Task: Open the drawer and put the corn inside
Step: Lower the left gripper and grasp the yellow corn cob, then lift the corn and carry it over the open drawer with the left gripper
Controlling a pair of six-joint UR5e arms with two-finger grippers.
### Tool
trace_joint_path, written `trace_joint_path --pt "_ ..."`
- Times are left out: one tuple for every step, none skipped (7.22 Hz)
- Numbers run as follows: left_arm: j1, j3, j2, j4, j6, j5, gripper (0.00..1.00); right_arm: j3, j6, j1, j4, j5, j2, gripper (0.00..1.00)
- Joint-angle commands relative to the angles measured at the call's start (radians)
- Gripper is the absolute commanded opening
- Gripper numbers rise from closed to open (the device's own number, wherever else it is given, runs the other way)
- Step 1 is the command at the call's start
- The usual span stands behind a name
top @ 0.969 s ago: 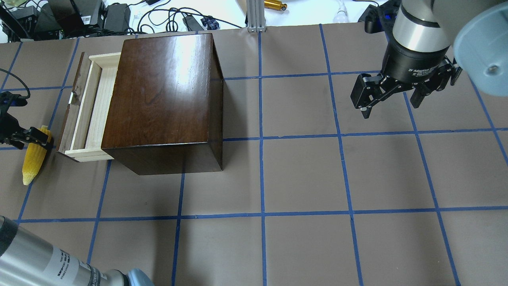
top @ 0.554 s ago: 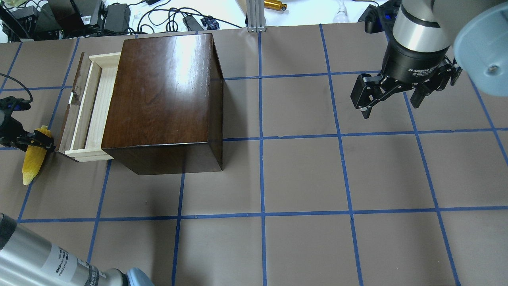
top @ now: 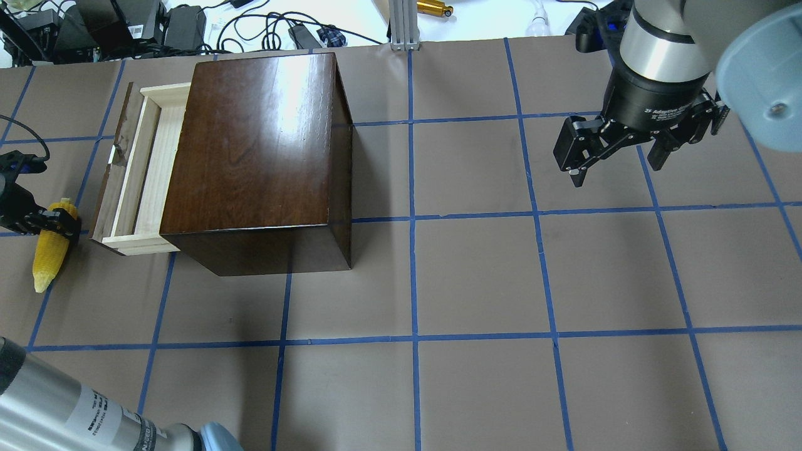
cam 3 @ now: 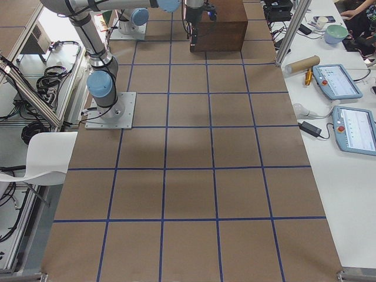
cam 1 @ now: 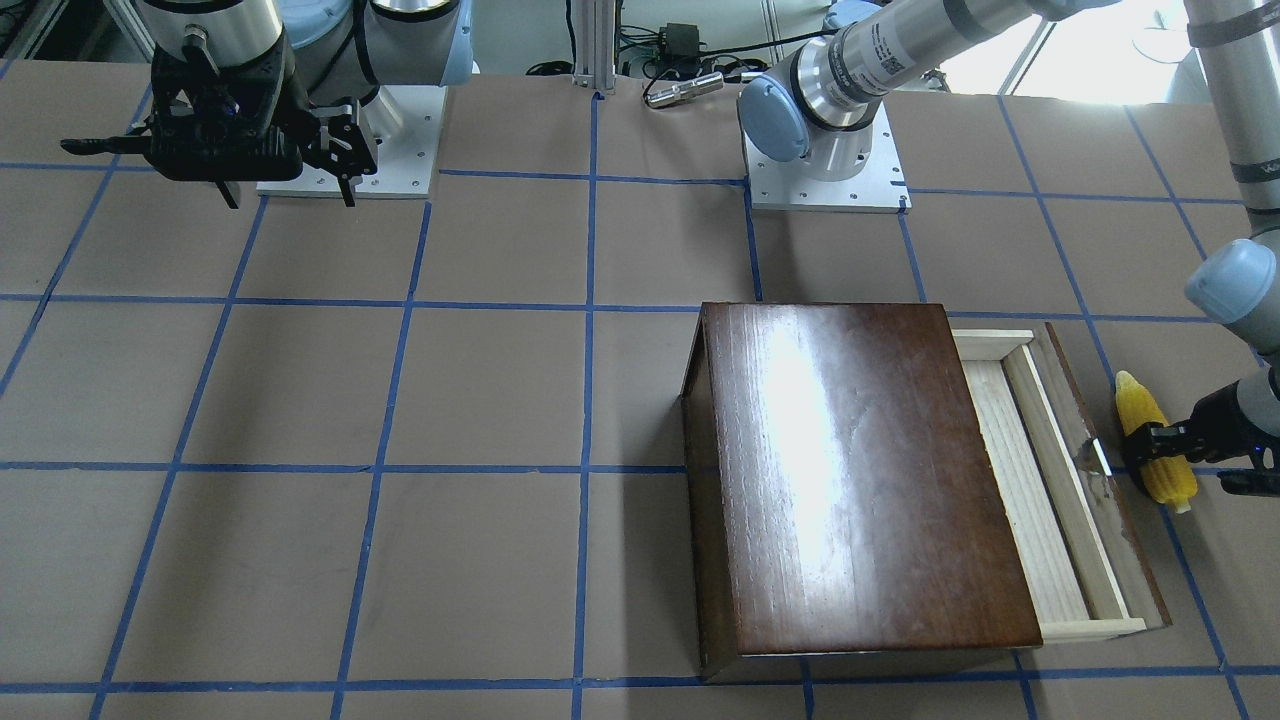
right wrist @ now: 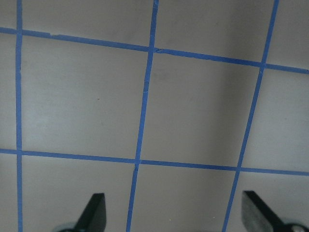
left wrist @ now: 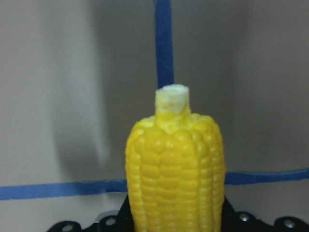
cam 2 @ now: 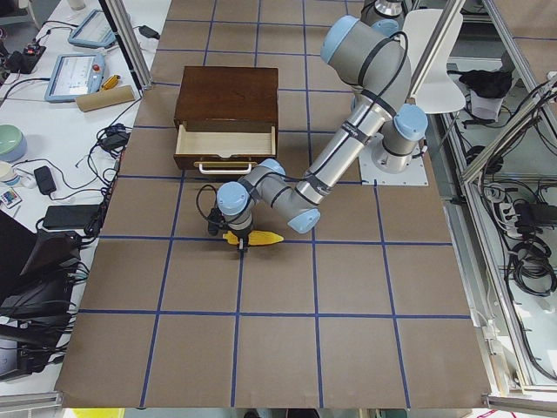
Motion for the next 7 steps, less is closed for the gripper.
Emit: trace_joint_path --pt "-0.002 0.007 0.017 -0.008 0.003 0.0 0.0 0.0 -0.001 0.0 -0.001 0.0 0.0 1.0" --pt "-0.002 0.009 0.029 -0.01 0.007 0.003 0.0 0.0 -0.001 0.0 -0.001 0.0 0.0 1.0" --pt "-0.002 0.009 0.046 -0.011 0.008 0.003 0.0 0.0 -0.001 0.0 -0.001 0.0 0.0 1.0" --pt "-0.006 0.012 0.078 -0.043 0.008 0.004 0.0 0.0 -0.001 0.0 0.001 0.0 0.0 1.0" --pt "-0.008 0.013 0.117 -0.063 0.01 0.006 0.0 0.0 0.0 0.0 -0.001 0.0 0.0 1.0" --pt "-0.014 0.013 0.163 -0.094 0.01 0.006 0.0 0.0 -0.001 0.0 -0.001 0.0 0.0 1.0" --pt "-0.018 0.015 0.219 -0.141 0.008 -0.002 0.0 0.0 -0.001 0.0 0.001 0.0 0.0 1.0"
